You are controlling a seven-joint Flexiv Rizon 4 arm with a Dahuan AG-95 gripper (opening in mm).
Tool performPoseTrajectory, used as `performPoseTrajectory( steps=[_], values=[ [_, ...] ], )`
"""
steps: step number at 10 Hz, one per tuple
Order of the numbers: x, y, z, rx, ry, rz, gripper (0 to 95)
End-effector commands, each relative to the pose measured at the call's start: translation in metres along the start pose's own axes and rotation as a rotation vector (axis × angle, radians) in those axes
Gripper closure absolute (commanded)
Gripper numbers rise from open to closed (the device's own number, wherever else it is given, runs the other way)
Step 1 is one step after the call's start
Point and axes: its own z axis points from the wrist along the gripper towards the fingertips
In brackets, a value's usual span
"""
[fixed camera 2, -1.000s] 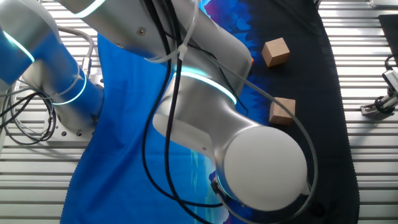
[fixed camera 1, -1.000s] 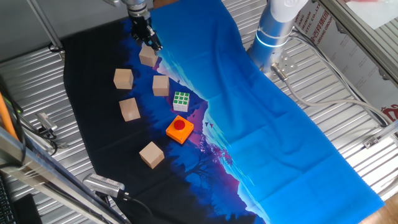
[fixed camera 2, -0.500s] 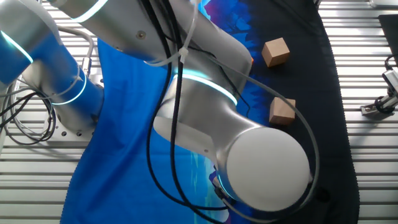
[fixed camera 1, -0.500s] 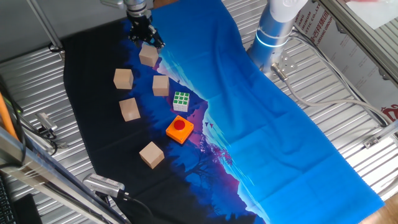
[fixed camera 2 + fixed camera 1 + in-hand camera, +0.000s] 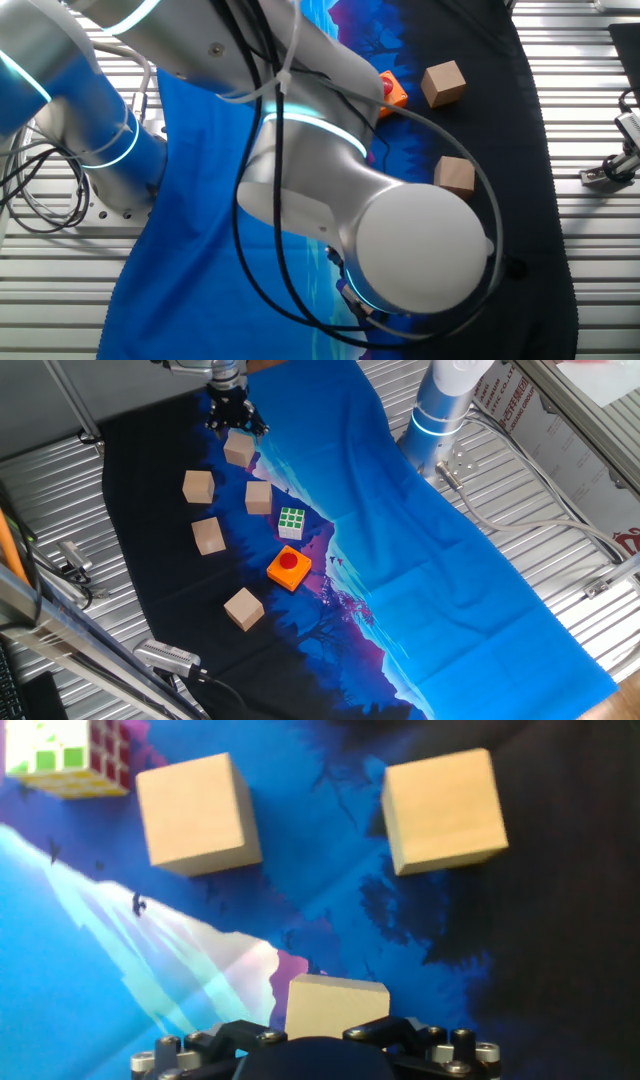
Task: Stack the blocks in a vertical line of five
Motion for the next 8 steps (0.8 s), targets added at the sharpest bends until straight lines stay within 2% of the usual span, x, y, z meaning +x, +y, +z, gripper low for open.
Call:
performPoseTrajectory(
  steps=[1,4,5,8],
  values=[
    [0.0010,-0.0045,0.0121,-0.003,0.001,0.130,0.0],
    [0.0011,-0.0057,0.0155,-0.002,0.009,0.289,0.0],
    [0.0011,-0.0058,0.0160,0.000,0.008,0.363,19.0],
    [0.0012,-0.0071,0.0199,0.008,0.002,0.416,19.0]
  ],
)
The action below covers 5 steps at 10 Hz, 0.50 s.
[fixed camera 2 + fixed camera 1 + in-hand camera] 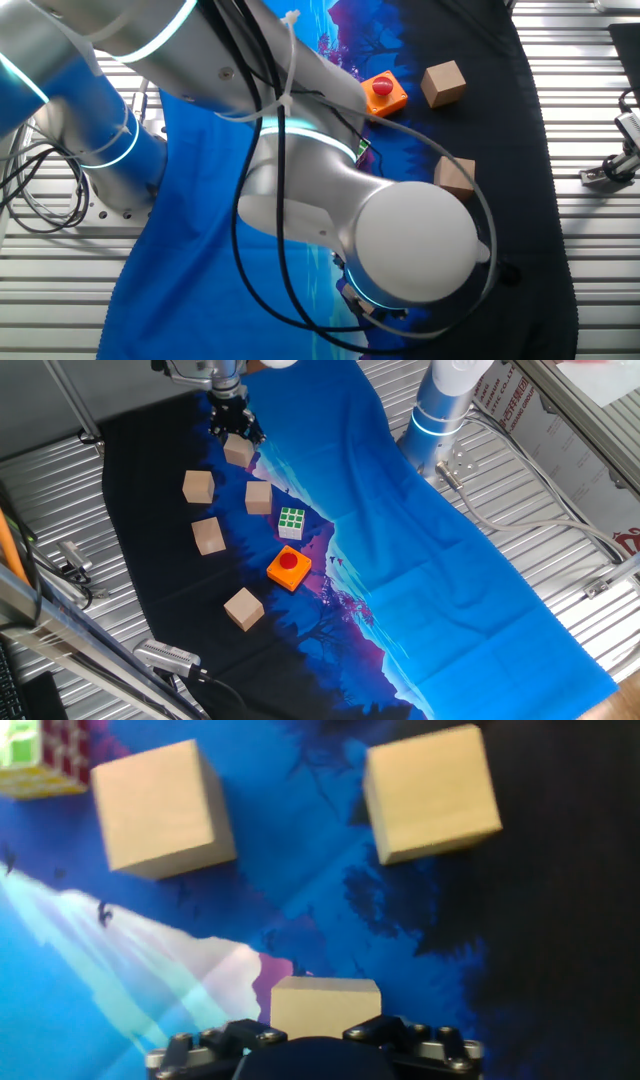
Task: Stack the blocks in a vertical line of five
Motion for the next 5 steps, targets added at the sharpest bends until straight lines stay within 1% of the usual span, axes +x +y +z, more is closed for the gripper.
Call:
performPoseTrajectory(
  steps=[1,2,3,5],
  values=[
    [0.0004,-0.0017,0.0053,-0.005,-0.011,0.212,19.0],
    [0.0004,-0.0026,0.0097,-0.003,-0.008,0.219,38.0],
    [0.0005,-0.0030,0.0115,0.003,-0.004,0.222,95.0],
    [0.0007,-0.0030,0.0114,0.006,0.002,0.216,95.0]
  ],
)
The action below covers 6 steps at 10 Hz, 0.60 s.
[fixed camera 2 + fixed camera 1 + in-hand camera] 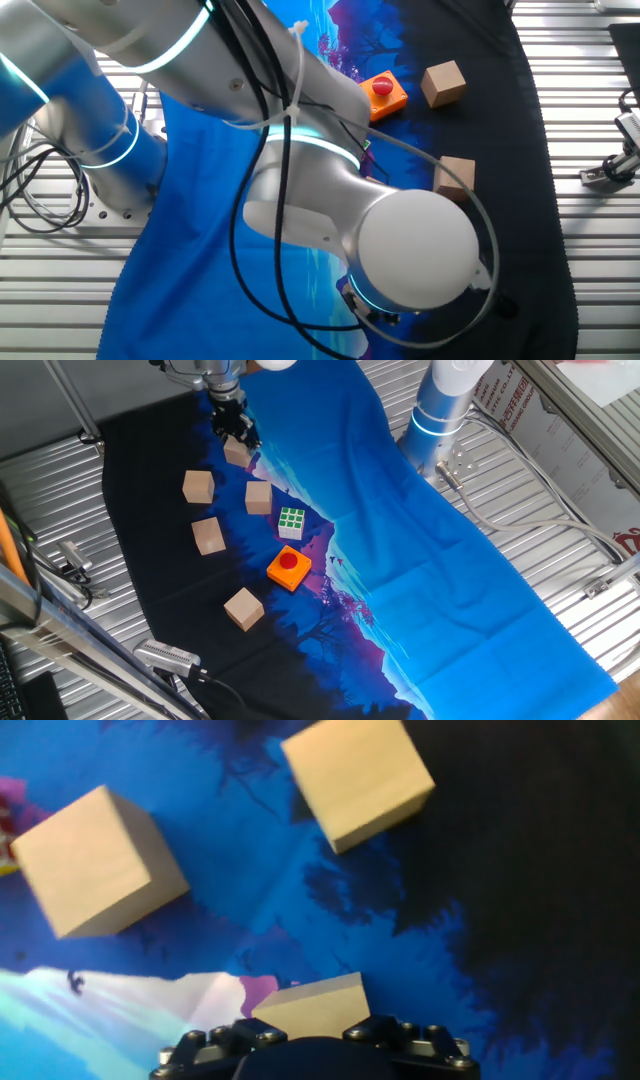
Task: Stack the blocks in a vertical line of five
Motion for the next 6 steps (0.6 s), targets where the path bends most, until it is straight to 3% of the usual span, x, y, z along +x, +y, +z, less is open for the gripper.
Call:
performPoseTrajectory(
  steps=[1,2,4,6],
  values=[
    [0.001,0.000,0.001,0.016,0.010,-0.007,95.0],
    [0.001,-0.001,-0.001,0.043,0.025,-0.024,95.0],
    [0.001,-0.001,-0.004,0.038,0.030,-0.005,95.0],
    [-0.002,0.000,-0.017,0.035,0.036,0.020,95.0]
  ],
)
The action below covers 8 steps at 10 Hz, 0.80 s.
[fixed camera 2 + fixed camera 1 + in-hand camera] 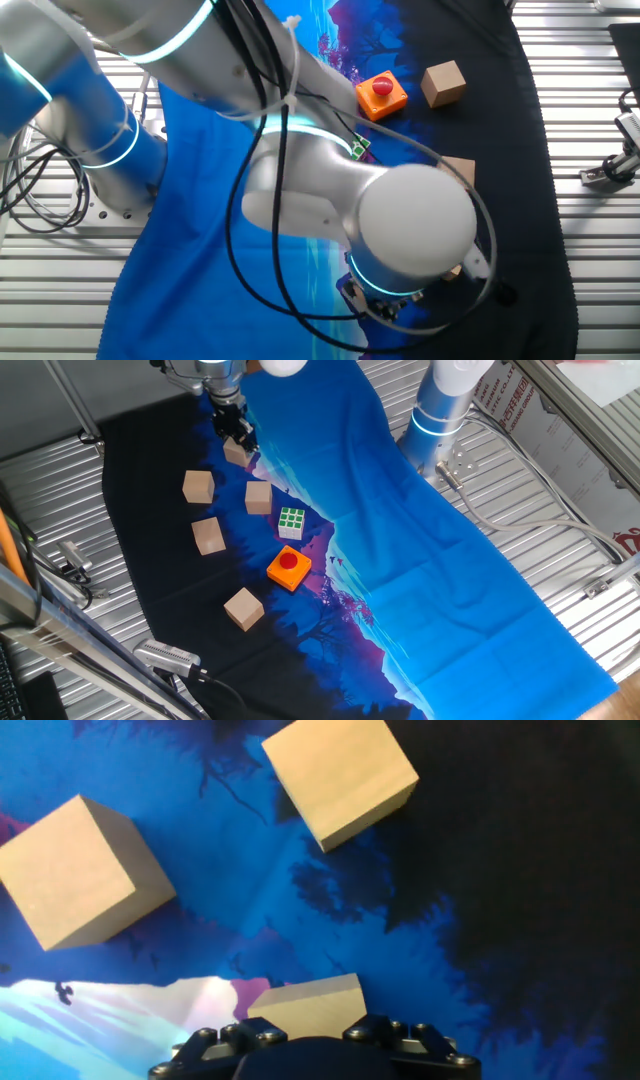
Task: Stack the blocks in a vertical line of five
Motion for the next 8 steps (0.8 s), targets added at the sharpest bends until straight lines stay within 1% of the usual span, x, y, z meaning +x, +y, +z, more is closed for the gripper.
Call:
performPoseTrajectory(
  steps=[1,2,4,5,6,8],
  values=[
    [-0.008,0.001,-0.022,-0.026,0.014,0.042,95.0],
    [-0.013,0.001,-0.034,-0.026,0.015,0.056,95.0],
    [-0.025,0.001,-0.052,-0.028,0.017,0.090,95.0],
    [-0.027,0.001,-0.055,-0.027,0.017,0.099,95.0],
    [-0.038,0.004,-0.062,-0.029,0.019,0.136,95.0],
    [-0.051,0.013,-0.070,-0.032,0.019,0.194,95.0]
  ],
)
